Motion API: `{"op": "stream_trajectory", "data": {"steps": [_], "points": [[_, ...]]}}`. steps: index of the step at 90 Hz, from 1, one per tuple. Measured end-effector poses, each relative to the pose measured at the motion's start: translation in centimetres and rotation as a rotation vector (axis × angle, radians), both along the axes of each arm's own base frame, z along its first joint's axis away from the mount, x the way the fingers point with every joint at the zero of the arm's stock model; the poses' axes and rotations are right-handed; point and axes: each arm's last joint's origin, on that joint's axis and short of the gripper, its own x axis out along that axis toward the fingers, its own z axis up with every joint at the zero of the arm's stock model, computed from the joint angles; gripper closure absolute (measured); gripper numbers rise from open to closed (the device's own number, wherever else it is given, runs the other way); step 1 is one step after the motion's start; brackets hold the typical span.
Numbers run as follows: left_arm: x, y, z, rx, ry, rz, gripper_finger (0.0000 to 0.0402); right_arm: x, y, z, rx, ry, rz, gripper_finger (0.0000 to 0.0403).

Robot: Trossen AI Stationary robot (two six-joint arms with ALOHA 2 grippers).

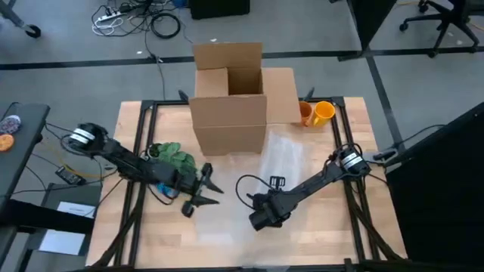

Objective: Wrap mug
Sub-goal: Wrap the yellow mug with the bubble wrap

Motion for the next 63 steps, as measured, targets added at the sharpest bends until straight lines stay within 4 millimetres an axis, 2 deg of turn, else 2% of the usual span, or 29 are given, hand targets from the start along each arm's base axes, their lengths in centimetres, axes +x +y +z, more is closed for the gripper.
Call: {"op": "stream_trajectory", "data": {"steps": [19, 31, 43, 52, 63], "points": [[4.7, -1.4, -3.1, -0.013, 0.130, 0.068, 0.0245, 0.3, -0.4, -0.1, -0.007, -0.006, 0.010, 0.0374], [6.6, -1.8, -6.0, -0.009, 0.215, 0.134, 0.0245, 0.3, -0.4, -0.1, -0.015, -0.009, 0.011, 0.0374], [7.2, -1.7, -8.9, -0.013, 0.325, 0.178, 0.0245, 0.2, -0.4, 0.0, -0.017, -0.004, 0.008, 0.0373], [6.8, -0.5, -10.7, -0.031, 0.456, 0.265, 0.0245, 0.1, 0.1, 0.9, -0.023, -0.001, -0.006, 0.0374], [6.4, 0.9, -11.1, -0.094, 0.511, 0.349, 0.0245, -0.4, 1.0, 3.0, -0.049, 0.017, -0.005, 0.0373]]}}
